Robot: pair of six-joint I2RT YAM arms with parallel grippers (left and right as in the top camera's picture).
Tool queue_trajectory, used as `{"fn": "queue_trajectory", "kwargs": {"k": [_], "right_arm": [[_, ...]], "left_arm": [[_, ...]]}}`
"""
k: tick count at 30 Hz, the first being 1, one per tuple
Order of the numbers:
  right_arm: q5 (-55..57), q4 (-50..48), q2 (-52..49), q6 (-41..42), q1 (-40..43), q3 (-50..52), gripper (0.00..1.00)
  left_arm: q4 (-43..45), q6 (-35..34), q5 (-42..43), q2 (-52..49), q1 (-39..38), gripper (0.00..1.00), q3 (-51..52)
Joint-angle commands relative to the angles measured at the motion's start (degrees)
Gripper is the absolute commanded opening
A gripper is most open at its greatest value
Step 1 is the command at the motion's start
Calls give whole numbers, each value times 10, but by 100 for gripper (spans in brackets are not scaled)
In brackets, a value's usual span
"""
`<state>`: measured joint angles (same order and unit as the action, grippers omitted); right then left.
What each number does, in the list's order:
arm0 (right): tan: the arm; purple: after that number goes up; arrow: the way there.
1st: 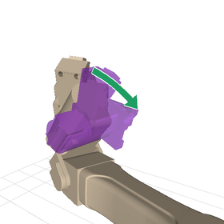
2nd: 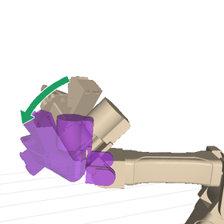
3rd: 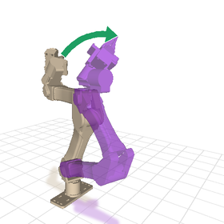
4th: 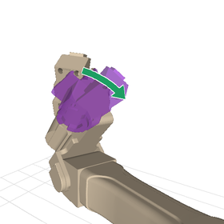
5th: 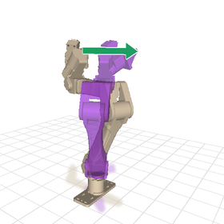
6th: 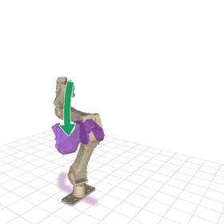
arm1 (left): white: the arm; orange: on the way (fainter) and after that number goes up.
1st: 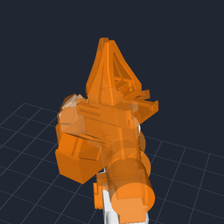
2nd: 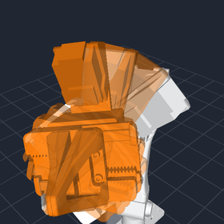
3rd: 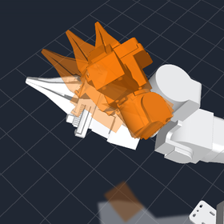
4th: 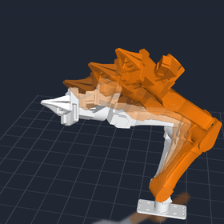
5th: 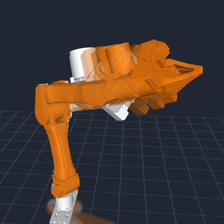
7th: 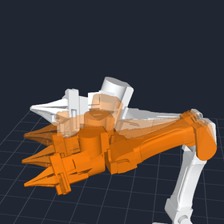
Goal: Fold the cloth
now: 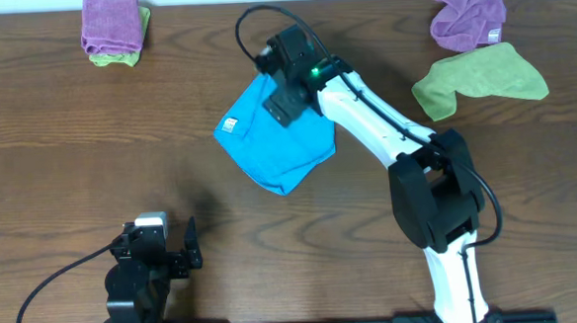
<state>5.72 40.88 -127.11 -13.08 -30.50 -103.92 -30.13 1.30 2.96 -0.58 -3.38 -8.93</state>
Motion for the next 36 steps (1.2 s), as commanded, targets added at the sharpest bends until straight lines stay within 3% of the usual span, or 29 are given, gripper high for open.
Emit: {"fn": "queue_trajectory", "kwargs": {"k": [1, 4, 5, 16, 29, 36], "right_arm": [[-37, 38, -6, 19, -2, -7, 75], [-53, 68, -6, 19, -7, -7, 13], [-57, 74, -6, 22, -8, -7, 1], [-210, 150, -6, 6, -53, 20, 2], [-193, 134, -6, 6, -77, 118, 1], [-176, 198, -6, 6, -79, 128, 1]], "left_arm": [[2, -4, -4, 3, 3, 95, 8], [2, -4, -4, 3, 3, 95, 8], [2, -4, -4, 3, 3, 95, 8], [2, -4, -4, 3, 3, 95, 8], [2, -4, -4, 3, 3, 95, 8], [2, -4, -4, 3, 3, 95, 8]]}}
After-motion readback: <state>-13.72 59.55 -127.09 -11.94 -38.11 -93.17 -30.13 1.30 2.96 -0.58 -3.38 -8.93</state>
